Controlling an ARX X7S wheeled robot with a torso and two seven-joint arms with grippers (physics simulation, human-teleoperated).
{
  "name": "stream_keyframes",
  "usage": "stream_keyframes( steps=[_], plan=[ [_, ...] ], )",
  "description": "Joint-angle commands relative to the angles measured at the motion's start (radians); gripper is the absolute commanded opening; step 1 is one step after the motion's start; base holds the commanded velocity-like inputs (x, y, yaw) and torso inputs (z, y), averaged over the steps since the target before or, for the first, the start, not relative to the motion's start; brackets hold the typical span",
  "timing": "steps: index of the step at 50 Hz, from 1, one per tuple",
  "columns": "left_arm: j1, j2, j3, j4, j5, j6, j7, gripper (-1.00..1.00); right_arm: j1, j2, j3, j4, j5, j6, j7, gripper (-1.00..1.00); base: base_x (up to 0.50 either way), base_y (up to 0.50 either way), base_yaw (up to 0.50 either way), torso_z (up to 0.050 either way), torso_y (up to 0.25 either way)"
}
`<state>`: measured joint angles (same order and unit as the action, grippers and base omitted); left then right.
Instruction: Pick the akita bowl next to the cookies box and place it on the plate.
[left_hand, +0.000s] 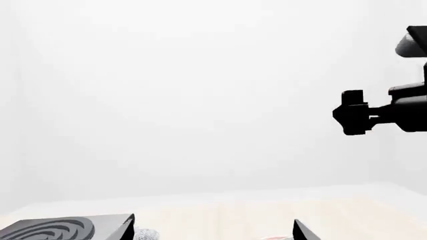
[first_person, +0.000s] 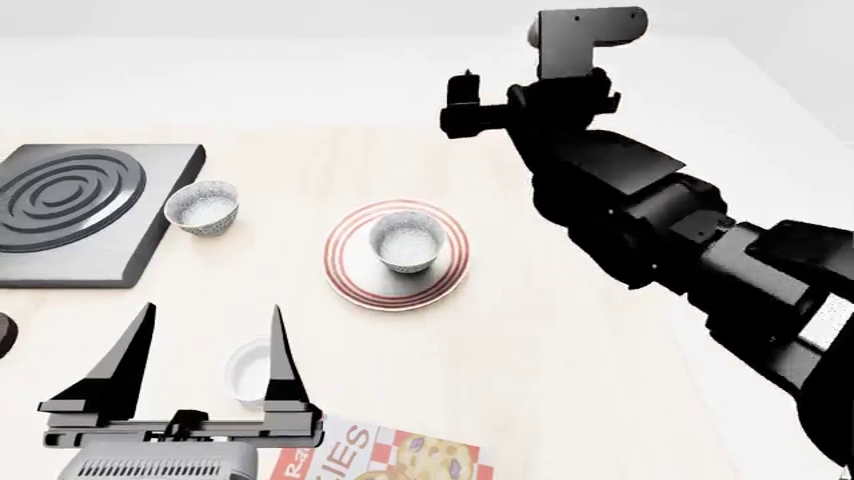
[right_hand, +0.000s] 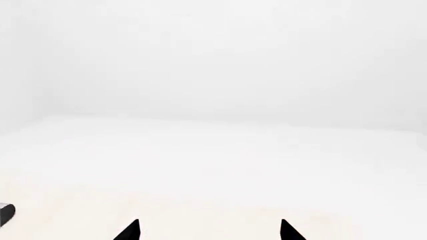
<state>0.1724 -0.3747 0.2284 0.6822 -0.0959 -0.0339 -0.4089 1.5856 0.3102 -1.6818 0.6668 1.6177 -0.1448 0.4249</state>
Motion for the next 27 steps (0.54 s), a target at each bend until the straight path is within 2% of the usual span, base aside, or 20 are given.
stream_keyframes(
  steps=[1,8,12,18,27],
  plan=[
    [-0.001,-0.003,0.0,-0.001,-0.006,0.006,-0.002,1.0,0.061,0.451,-0.092,-0.727,-0.334,-0.177,0.478,1.0,0.0,0.0,0.0,-0.014,0.25],
    [0.003,-0.009,-0.009,0.017,-0.008,-0.001,-0.009,1.0,0.018,0.704,-0.117,-1.023,-0.546,-0.249,0.675,1.0,0.0,0.0,0.0,-0.014,0.25],
    [0.0,-0.008,-0.011,0.01,-0.01,0.005,-0.011,1.0,-0.066,0.796,-0.133,-1.079,-0.644,-0.342,0.737,1.0,0.0,0.0,0.0,-0.014,0.25],
    [0.007,-0.01,0.003,0.033,0.01,0.006,-0.014,1.0,-0.153,0.87,-0.156,-1.127,-0.802,-0.408,0.817,1.0,0.0,0.0,0.0,-0.014,0.25],
    [0.014,-0.015,-0.002,0.045,0.003,0.021,-0.017,1.0,-0.282,0.913,-0.18,-1.157,-1.002,-0.496,0.955,1.0,0.0,0.0,0.0,-0.014,0.25]
  ],
)
